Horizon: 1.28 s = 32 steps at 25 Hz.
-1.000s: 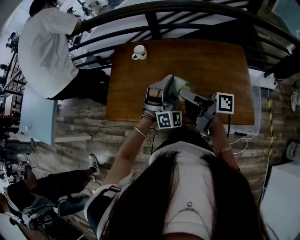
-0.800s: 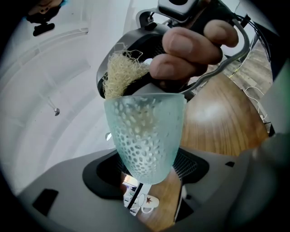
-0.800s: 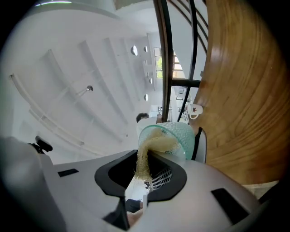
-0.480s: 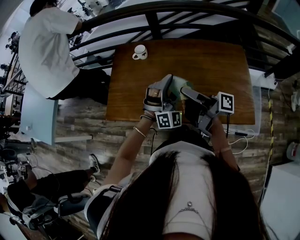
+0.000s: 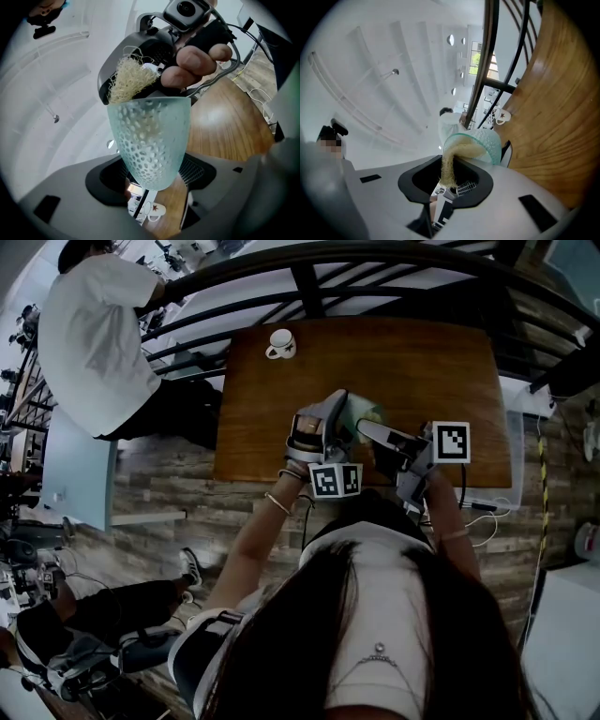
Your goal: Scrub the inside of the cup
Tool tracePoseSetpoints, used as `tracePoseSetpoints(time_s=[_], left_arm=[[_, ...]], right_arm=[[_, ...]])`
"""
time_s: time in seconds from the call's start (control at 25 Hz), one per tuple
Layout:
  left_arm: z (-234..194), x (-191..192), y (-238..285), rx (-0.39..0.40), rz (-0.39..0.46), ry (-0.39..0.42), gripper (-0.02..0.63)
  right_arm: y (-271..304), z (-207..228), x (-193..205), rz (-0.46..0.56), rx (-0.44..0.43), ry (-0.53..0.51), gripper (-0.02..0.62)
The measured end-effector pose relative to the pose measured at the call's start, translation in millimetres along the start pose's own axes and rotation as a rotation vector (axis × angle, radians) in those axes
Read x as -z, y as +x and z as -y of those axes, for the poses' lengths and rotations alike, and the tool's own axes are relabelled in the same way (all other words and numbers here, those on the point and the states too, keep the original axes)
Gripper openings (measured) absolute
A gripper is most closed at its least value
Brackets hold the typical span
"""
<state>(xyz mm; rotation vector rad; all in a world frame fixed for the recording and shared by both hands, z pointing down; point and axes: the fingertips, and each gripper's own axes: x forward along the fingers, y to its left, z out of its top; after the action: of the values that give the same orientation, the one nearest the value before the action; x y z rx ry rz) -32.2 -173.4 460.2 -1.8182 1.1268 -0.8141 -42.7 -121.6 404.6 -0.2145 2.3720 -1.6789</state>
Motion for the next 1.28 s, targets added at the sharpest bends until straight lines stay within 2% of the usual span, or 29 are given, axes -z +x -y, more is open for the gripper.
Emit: tracePoseSetpoints(time_s=[0.36, 1.28], left_arm=[[0.2, 4.5, -3.7, 0.015, 0.005, 0.044, 0.339], [12.0, -1.0, 2.9, 0.082, 0.007, 0.139, 0.339]], right_arm=[[10.3, -0.8, 12.9, -0.161, 0.085, -0.205, 0.083], [0.8, 22.3, 33.9, -0.509, 0.367, -0.61, 0.082]])
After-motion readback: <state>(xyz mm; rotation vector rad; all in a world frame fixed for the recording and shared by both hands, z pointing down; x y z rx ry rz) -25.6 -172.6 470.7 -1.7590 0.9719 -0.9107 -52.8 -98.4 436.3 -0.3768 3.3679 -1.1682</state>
